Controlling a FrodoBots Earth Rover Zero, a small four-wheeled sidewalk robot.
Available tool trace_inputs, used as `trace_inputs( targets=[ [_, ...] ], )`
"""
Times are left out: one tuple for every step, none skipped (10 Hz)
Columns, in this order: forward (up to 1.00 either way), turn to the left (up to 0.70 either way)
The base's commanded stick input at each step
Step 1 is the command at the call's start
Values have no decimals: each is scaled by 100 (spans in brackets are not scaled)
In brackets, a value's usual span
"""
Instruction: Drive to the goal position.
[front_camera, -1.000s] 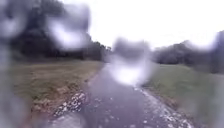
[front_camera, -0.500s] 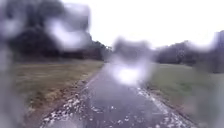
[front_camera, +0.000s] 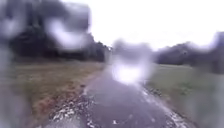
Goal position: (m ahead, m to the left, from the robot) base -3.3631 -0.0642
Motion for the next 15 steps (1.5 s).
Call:
trace_inputs(
  targets=[
    [70, 0],
    [70, 0],
    [70, 0],
    [70, 0],
    [70, 0],
    [70, 0],
    [0, 0],
    [0, 0],
    [0, 0],
    [0, 0],
    [0, 0],
    [0, 0],
    [0, 0],
    [0, 0],
    [0, 0]
  ],
)
